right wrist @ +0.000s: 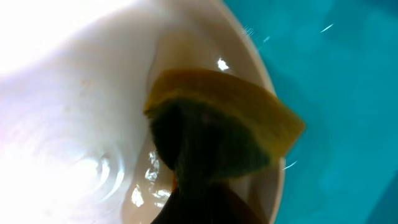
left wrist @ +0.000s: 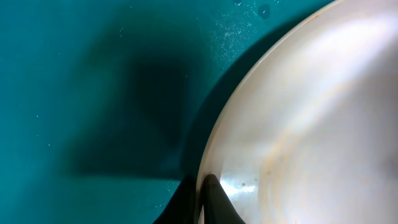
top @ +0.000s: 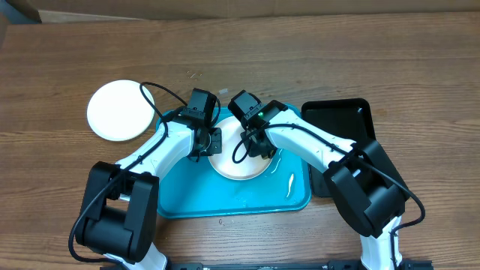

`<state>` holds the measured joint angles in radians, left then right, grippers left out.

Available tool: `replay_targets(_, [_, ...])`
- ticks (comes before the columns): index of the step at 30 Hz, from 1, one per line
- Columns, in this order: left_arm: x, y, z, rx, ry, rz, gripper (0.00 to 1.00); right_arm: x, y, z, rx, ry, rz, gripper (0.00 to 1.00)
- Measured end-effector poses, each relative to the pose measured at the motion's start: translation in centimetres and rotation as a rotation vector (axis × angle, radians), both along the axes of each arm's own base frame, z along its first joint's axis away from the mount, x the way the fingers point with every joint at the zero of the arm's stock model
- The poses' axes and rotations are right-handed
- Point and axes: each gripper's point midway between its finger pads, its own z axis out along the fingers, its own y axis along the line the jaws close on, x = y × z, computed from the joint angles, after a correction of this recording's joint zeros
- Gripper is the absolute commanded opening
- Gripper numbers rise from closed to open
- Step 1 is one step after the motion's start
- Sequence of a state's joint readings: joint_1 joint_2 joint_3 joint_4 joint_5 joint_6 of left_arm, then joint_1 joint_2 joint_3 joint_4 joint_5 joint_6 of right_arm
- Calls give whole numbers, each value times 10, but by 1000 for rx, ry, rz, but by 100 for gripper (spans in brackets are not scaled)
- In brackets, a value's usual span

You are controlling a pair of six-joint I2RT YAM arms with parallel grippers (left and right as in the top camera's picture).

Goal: Clean dirty plates on tray and stack at the side
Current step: 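Carry the sponge to the stained white plate and scrub it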

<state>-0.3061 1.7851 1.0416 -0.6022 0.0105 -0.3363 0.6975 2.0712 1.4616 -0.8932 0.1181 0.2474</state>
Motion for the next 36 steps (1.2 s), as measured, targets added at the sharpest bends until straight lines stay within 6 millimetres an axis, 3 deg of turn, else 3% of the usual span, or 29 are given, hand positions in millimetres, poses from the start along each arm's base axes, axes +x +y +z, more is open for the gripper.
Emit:
replay_targets(18, [-1, 0, 0, 1, 3, -4, 5, -27, 31, 4, 219, 195, 19, 4])
replay_targets(21, [-1, 0, 0, 1, 3, -4, 5, -25, 48, 8, 331, 237, 31, 4])
replay_targets(24, [-1, -1, 0, -2, 4, -5, 6, -17, 52, 16, 402, 268, 17, 4])
replay_targets(30, [-1, -1, 0, -3, 5, -5, 6, 13, 19, 50, 462, 307, -70, 4])
replay_targets(36, [-1, -1, 0, -4, 5, -6, 6, 22, -44, 91, 442, 290, -162, 4])
